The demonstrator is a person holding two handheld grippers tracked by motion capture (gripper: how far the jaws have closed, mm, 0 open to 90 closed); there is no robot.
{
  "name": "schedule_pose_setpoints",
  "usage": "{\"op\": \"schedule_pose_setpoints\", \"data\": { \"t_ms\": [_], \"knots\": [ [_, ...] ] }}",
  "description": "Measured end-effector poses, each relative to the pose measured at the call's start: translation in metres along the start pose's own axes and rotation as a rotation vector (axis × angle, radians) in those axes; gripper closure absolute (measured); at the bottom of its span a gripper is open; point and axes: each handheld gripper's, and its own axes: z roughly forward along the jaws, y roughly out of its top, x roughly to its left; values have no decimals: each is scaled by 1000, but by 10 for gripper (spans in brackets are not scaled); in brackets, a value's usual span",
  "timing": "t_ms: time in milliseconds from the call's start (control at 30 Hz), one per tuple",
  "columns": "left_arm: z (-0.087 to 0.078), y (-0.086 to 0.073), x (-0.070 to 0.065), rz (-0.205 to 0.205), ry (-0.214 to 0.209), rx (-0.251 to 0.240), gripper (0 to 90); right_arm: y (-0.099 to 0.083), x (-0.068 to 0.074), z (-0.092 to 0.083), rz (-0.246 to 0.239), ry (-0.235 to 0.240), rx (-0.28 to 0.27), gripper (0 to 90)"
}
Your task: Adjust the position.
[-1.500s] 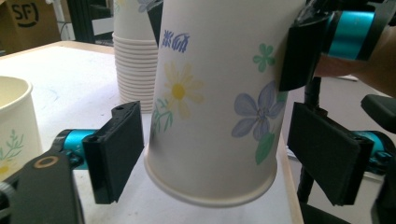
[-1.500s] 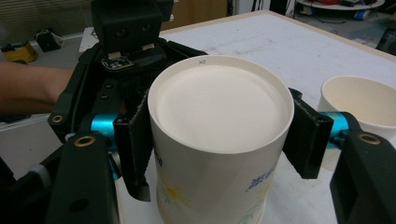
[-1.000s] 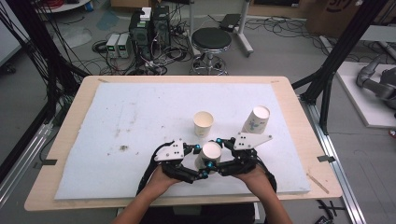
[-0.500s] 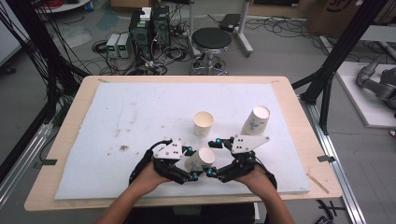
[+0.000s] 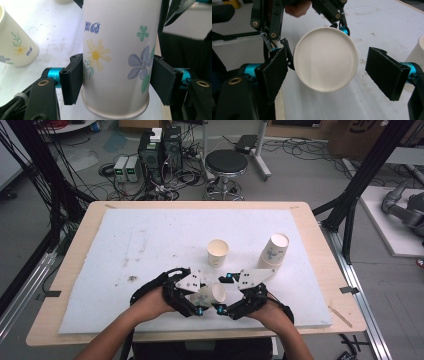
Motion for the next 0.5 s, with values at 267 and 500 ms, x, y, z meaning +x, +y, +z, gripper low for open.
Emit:
{"op": "schedule_pose_setpoints", "data": {
  "t_ms": [267,500],
  "knots": [
    [-1,8,0,61,0,105,319,-3,0,5,-18,-8,51,186],
    [4,12,-3,92,-21,147,319,-2,5,12,-56,23,70,233]
  ]
}}
